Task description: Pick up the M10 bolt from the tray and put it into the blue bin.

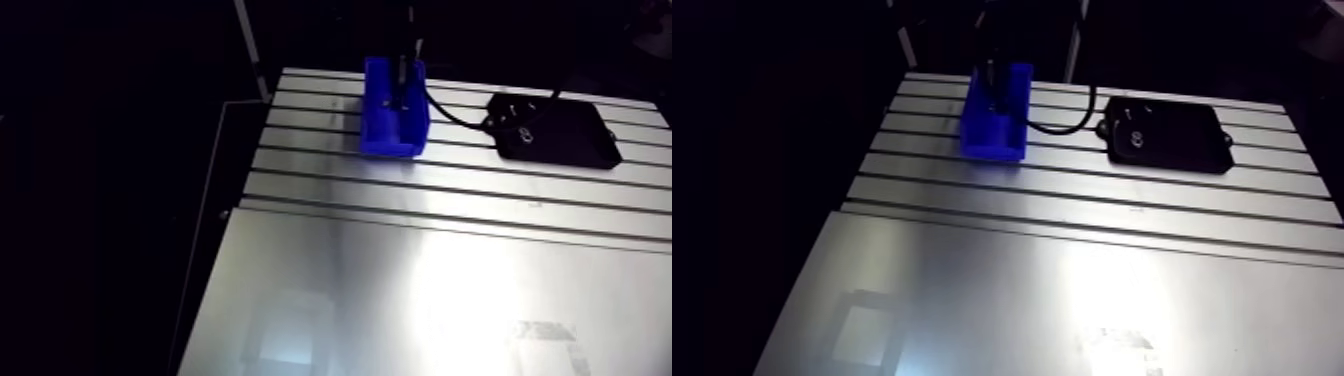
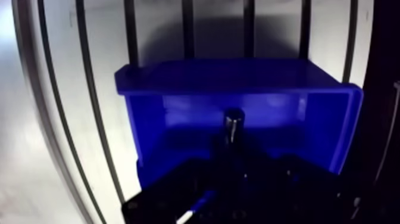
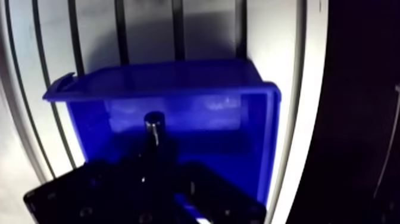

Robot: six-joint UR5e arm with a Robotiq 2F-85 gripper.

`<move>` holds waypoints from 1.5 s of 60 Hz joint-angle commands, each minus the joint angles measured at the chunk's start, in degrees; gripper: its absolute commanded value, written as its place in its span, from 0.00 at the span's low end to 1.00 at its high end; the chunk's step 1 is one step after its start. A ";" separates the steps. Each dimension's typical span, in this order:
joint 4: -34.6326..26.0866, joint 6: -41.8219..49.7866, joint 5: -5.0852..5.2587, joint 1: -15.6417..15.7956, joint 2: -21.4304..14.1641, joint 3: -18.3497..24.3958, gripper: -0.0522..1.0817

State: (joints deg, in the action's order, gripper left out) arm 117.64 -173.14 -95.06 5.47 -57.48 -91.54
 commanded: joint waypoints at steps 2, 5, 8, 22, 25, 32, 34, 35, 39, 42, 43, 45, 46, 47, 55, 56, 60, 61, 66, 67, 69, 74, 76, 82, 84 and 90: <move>1.30 0.85 -0.08 0.06 1.02 -0.61 0.94; 1.39 0.97 -0.08 0.06 1.02 -0.69 0.94; 1.41 0.99 0.01 0.06 1.02 -0.70 0.94; 1.26 1.48 0.00 -0.11 0.77 -0.54 0.08; 0.85 1.59 0.23 -0.11 0.28 -0.30 0.05; -1.85 1.69 0.59 0.15 -1.82 0.47 0.05; -2.97 1.69 0.77 0.30 -2.62 0.89 0.05; -2.97 1.69 0.77 0.30 -2.62 0.89 0.05; -6.45 1.69 1.05 0.16 -4.98 2.85 0.05; -7.77 1.69 1.28 0.08 -6.01 3.72 0.05; -9.08 1.76 1.69 0.07 -7.06 4.67 0.05; -10.40 1.92 2.05 -0.01 -8.12 5.63 0.05; -10.40 1.92 2.05 -0.01 -8.12 5.63 0.05; -11.87 2.02 2.33 -0.10 -9.02 6.67 0.05; -15.58 5.57 2.73 -0.63 -12.38 10.23 0.05; -15.58 5.57 2.73 -0.63 -12.38 10.23 0.05; -15.90 10.69 2.73 -0.87 -13.57 11.20 0.05; -15.83 13.58 2.66 -1.12 -14.25 11.32 0.05; -15.91 23.80 1.97 -1.65 -15.70 11.27 0.05; -15.91 23.80 1.97 -1.65 -15.70 11.27 0.05; -15.92 32.29 1.47 -2.40 -16.33 11.25 0.05; -16.15 40.68 0.61 -3.91 -17.19 11.41 0.05; -16.54 44.90 0.02 -4.72 -17.63 11.43 0.05; -21.31 57.64 -0.18 -8.78 -19.07 12.60 0.05; -23.07 60.22 -0.10 -9.93 -19.41 12.95 0.05; -27.07 66.51 0.08 -12.64 -20.28 13.36 0.05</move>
State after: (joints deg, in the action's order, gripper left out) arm 104.82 -156.15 -93.59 3.67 -68.89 -83.44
